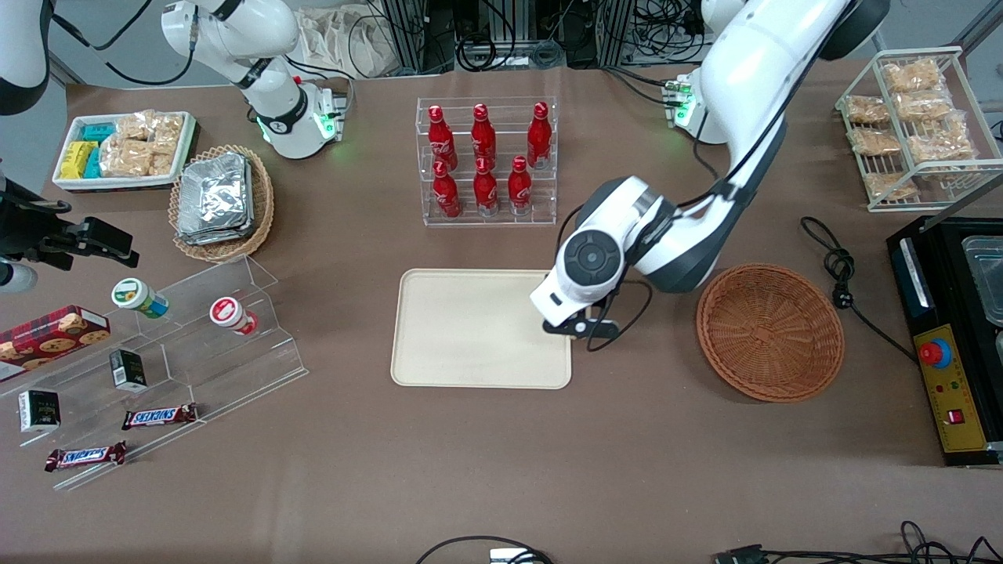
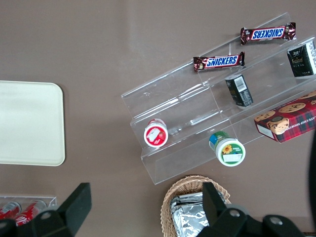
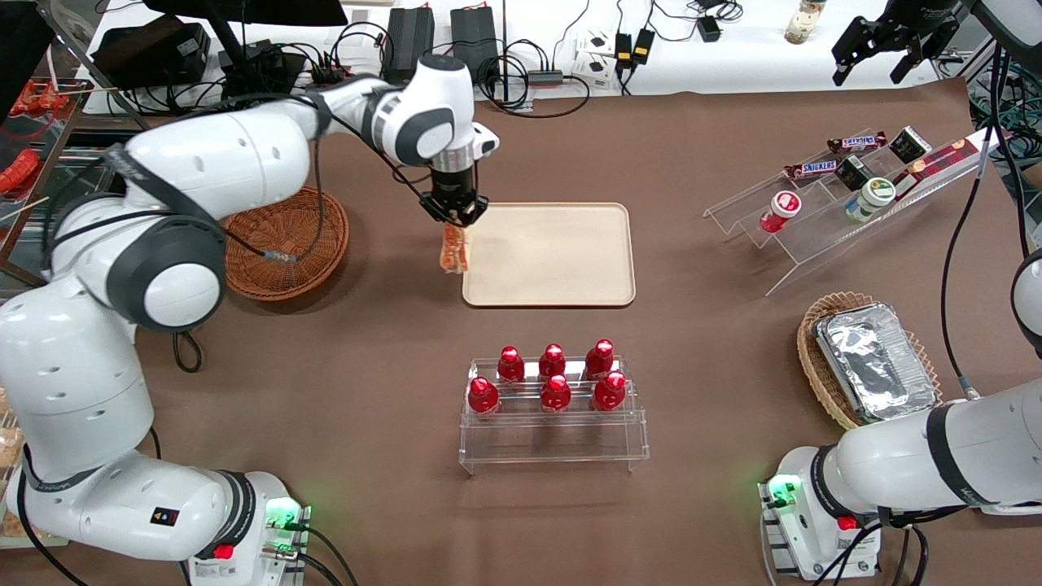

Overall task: Place sandwich from basket to tray
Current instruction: 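Carry the held sandwich with the left gripper over the cream tray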

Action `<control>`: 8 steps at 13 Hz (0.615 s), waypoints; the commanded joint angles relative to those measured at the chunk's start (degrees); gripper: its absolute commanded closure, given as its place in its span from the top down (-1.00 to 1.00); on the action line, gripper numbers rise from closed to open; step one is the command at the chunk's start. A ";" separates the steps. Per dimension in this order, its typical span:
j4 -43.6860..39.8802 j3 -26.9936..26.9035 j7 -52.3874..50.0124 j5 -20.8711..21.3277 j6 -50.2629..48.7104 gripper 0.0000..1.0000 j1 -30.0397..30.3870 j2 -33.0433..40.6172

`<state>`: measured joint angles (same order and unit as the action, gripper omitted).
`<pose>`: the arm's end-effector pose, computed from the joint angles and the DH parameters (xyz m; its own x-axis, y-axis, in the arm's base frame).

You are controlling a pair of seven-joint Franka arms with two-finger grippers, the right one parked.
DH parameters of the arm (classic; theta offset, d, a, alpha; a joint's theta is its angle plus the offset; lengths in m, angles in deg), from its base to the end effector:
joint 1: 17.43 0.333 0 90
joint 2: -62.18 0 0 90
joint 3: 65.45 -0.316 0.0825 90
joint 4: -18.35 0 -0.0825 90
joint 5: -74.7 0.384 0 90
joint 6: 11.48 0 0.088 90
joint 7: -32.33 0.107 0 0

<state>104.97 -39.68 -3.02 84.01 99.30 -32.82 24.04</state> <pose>0.5529 -0.4056 0.2880 0.9695 -0.1105 -0.2186 -0.1116 -0.9937 0.0075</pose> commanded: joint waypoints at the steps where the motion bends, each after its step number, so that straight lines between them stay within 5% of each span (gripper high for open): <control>1: -2.42 -0.46 -1.29 1.32 2.95 -1.00 -2.17 -3.52; 4: -2.51 -0.46 -4.46 8.78 8.29 -0.99 -2.80 -6.50; 8: -2.69 -0.46 -6.05 8.97 10.25 -0.73 -3.94 -7.83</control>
<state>104.54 -39.72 -7.47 91.83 109.73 -35.40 17.28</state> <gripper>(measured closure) 0.850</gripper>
